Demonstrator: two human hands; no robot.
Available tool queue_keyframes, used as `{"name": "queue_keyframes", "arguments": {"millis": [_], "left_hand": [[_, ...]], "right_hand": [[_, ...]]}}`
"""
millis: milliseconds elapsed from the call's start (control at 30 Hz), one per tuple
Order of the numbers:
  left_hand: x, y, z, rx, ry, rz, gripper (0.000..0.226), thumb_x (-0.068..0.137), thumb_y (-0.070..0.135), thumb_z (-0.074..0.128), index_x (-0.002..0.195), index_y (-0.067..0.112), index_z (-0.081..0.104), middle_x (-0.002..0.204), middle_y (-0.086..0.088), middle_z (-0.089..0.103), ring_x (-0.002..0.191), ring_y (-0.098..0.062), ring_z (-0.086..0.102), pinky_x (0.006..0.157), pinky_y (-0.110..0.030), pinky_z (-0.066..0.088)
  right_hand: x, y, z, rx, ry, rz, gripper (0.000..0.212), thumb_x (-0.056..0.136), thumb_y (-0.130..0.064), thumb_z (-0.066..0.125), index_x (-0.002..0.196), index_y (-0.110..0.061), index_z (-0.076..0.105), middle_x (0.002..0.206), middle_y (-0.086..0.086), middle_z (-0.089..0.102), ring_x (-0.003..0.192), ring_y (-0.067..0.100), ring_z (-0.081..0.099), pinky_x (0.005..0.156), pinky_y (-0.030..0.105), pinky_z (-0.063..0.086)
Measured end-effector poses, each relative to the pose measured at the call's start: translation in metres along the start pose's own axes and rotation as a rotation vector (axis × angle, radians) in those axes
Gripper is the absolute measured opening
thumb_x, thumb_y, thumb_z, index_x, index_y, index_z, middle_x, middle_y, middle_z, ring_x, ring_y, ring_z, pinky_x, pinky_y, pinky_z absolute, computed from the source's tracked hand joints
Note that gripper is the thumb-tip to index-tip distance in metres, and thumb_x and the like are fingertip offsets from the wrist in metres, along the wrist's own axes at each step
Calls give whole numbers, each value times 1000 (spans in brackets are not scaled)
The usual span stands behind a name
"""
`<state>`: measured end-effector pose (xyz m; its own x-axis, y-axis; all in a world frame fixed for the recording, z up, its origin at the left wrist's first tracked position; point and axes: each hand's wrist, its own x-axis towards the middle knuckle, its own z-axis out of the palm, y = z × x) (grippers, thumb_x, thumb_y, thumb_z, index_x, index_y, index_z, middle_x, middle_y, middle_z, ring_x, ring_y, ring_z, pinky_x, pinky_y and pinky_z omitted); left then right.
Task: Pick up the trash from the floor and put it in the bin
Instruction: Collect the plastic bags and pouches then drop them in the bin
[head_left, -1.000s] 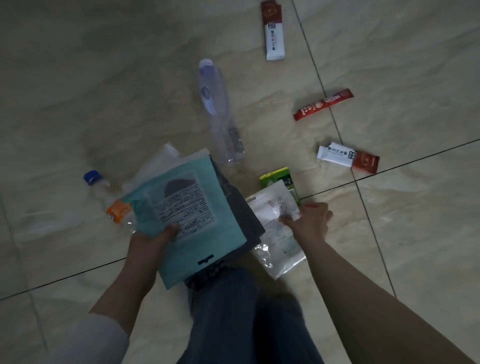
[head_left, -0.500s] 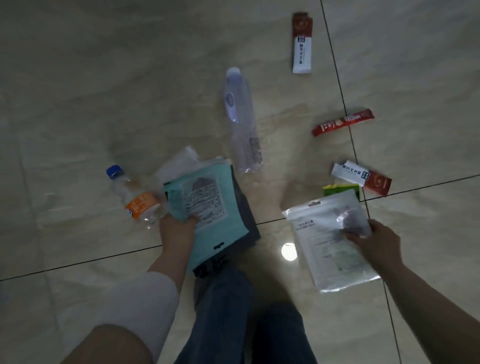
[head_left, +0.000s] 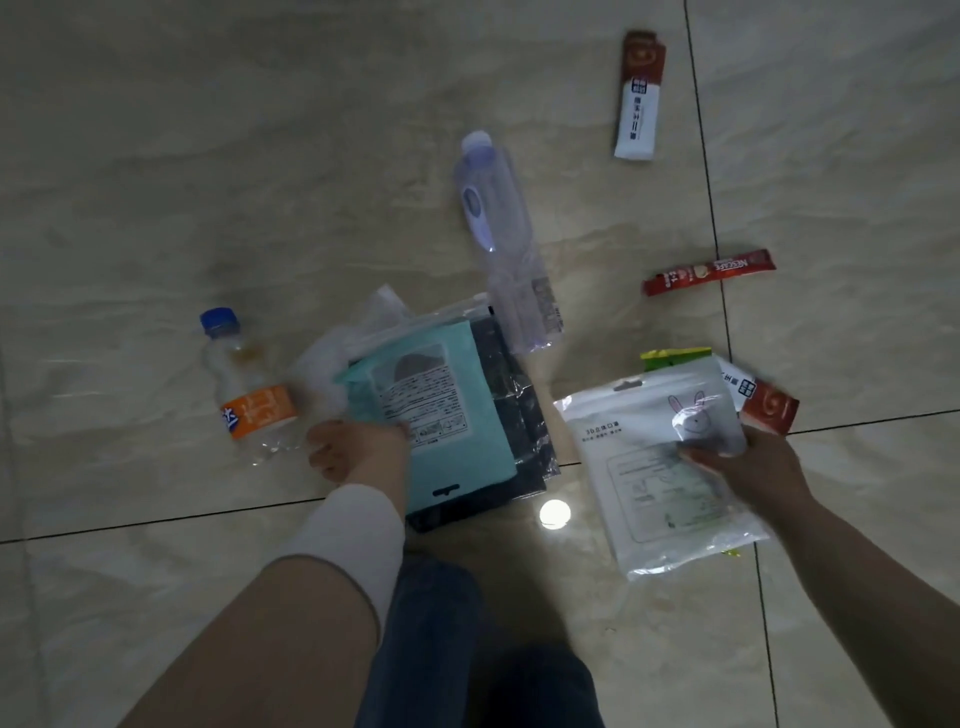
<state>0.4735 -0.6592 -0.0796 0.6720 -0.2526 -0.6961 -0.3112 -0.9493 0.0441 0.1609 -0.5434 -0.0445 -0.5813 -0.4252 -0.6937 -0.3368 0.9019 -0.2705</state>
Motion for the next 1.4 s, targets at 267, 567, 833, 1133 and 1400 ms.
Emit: {"name": "queue_keyframes", "arguments": {"millis": [267, 567, 833, 1133, 1400], "left_hand": [[2, -28, -6, -207, -317, 123, 47, 73, 11, 77, 115, -2, 60, 118, -21, 65, 102, -34, 65, 92, -48, 53], [-102, -49, -119, -216, -275, 285, 18, 85, 9, 61, 101, 8, 53, 103, -16, 62, 93, -30, 63, 84, -44, 55], [-167, -85, -244, -305, -179, 344, 23, 84, 7, 61, 103, 17, 54, 98, -7, 61, 85, -21, 57, 73, -29, 45], [-183, -134, -399, -220, 21, 327, 26, 82, 13, 64, 106, 3, 64, 106, -22, 68, 82, -29, 58, 69, -30, 37], [-135, -202, -538, -344, 128, 302, 30, 80, 13, 65, 106, -2, 65, 105, -24, 69, 97, -38, 65, 83, -43, 51]], "right_hand": [[0, -4, -12, 25, 23, 23, 40, 68, -26, 81, 100, -6, 69, 78, 7, 64, 68, 21, 58, 69, 30, 44], [-90, -50, -63, -73, 42, -30, 37, 72, -27, 78, 103, -8, 69, 82, 10, 62, 77, 24, 55, 70, 30, 38], [-192, -110, -111, -101, 12, -83, 41, 75, -30, 74, 108, -7, 66, 105, 20, 69, 97, 36, 63, 73, 33, 42], [-324, -207, -112, -176, -46, -302, 36, 76, -25, 73, 105, -5, 67, 101, 20, 70, 69, 20, 49, 67, 27, 37], [-449, -285, -16, -286, -175, -487, 28, 75, -25, 72, 100, -13, 68, 82, 7, 65, 65, 19, 54, 63, 25, 39]]}}
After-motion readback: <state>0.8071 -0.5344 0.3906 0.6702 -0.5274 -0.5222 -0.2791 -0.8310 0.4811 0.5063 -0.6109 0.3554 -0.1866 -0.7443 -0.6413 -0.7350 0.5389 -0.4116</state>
